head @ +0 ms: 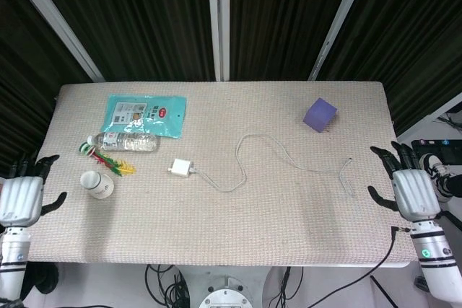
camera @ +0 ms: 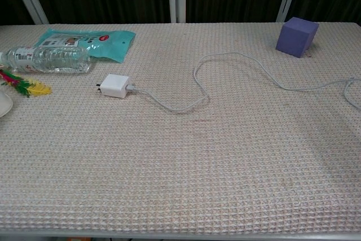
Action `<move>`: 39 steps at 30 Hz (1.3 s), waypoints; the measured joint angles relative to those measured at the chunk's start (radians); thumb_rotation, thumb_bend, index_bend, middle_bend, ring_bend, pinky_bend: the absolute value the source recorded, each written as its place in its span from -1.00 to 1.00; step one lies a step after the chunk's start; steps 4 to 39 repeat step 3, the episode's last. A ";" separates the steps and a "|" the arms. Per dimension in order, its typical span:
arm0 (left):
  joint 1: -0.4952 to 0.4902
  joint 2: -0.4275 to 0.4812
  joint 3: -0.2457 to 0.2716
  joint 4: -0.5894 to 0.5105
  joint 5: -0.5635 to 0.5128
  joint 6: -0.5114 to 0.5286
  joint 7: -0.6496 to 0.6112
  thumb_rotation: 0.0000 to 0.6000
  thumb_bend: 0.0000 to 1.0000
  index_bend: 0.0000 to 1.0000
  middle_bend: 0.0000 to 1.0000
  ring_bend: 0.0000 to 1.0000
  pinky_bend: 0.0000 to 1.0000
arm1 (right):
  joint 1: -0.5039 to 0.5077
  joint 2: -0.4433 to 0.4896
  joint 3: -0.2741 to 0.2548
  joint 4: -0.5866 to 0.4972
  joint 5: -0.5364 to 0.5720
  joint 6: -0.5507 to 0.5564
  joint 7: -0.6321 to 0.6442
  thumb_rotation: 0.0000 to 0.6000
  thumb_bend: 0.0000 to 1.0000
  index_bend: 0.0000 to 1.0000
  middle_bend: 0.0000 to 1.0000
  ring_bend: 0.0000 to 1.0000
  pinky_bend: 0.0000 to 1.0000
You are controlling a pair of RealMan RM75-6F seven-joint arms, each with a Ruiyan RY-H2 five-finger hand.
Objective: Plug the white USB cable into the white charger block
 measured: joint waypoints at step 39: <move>0.058 0.000 0.014 0.000 0.028 0.048 -0.011 1.00 -0.58 -0.65 -0.59 -0.94 -1.00 | -0.043 0.006 -0.014 0.018 -0.022 0.029 0.039 1.00 -0.55 -0.75 -0.61 -0.98 -0.97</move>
